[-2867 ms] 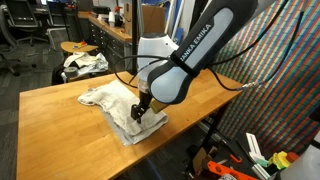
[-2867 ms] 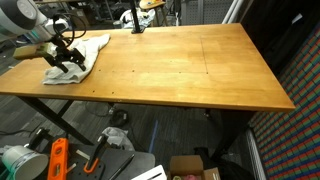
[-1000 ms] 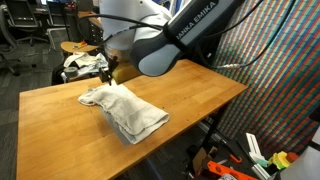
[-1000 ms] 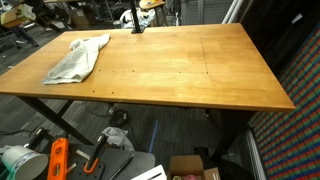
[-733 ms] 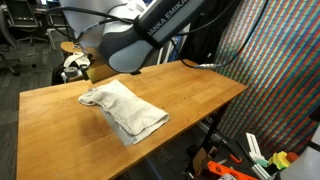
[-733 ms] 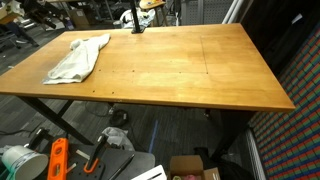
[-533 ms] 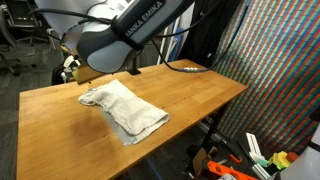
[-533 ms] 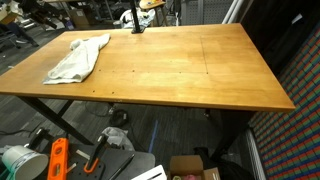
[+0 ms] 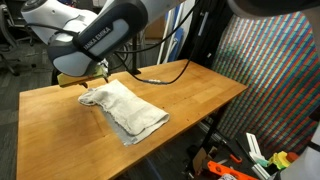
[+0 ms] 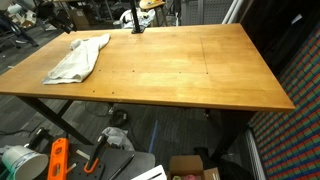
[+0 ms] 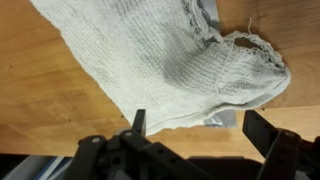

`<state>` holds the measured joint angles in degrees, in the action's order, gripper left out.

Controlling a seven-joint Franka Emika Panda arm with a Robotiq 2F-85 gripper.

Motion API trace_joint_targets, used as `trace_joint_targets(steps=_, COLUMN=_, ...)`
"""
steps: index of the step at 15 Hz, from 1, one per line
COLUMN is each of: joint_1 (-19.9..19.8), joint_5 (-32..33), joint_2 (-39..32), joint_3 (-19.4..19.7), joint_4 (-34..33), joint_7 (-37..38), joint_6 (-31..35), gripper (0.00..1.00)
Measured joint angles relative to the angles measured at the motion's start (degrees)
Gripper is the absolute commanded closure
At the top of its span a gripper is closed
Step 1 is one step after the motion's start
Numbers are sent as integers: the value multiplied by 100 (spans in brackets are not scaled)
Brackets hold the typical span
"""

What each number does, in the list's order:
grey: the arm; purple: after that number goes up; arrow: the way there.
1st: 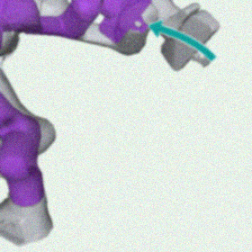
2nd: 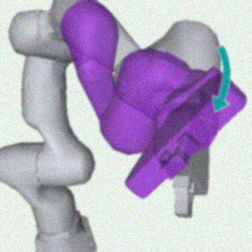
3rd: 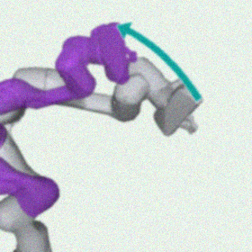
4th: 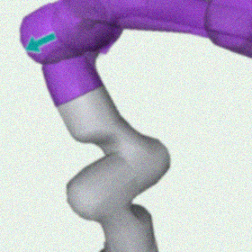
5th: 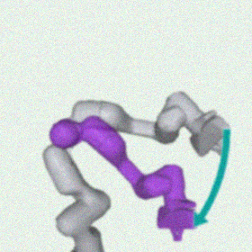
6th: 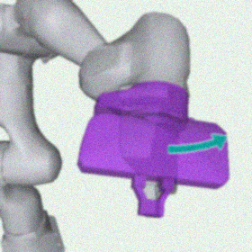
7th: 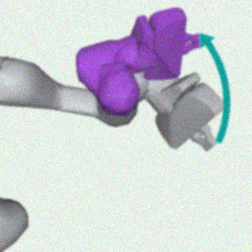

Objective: Fold the cloth

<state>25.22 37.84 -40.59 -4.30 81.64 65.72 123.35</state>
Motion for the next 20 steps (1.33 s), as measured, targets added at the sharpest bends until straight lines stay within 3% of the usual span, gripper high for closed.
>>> trace_joint_targets(steps=6, joint_1=-49, joint_5=-1235, joint_2=-1024, joint_3=156, joint_4=-1192, joint_7=-237, joint_6=-143, gripper=0)
trace_joint_targets(steps=11, joint_1=-79, joint_5=-1787, joint_2=-1504, joint_3=379, joint_4=-1865, joint_7=-437, joint_6=-330, gripper=3)
trace_joint_targets(steps=12, joint_1=-82, joint_5=-1837, joint_2=-1560, joint_3=425, joint_4=-1968, joint_7=-446, joint_6=-366, gripper=26)
trace_joint_targets(steps=14, joint_1=-90, joint_5=-1907, joint_2=-1636, joint_3=512, joint_4=-2145, joint_7=-447, joint_6=-419, gripper=29)
trace_joint_targets(steps=17, joint_1=-147, joint_5=-1946, joint_2=-1666, joint_3=585, joint_4=-2314, joint_7=-446, joint_6=-508, gripper=54)
trace_joint_targets(steps=18, joint_1=-185, joint_5=-1946, joint_2=-1667, joint_3=585, joint_4=-2351, joint_7=-446, joint_6=-523, gripper=14)
trace_joint_targets(steps=20, joint_1=-270, joint_5=-1947, joint_2=-1680, joint_3=582, joint_4=-2410, joint_7=-445, joint_6=-541, gripper=15)
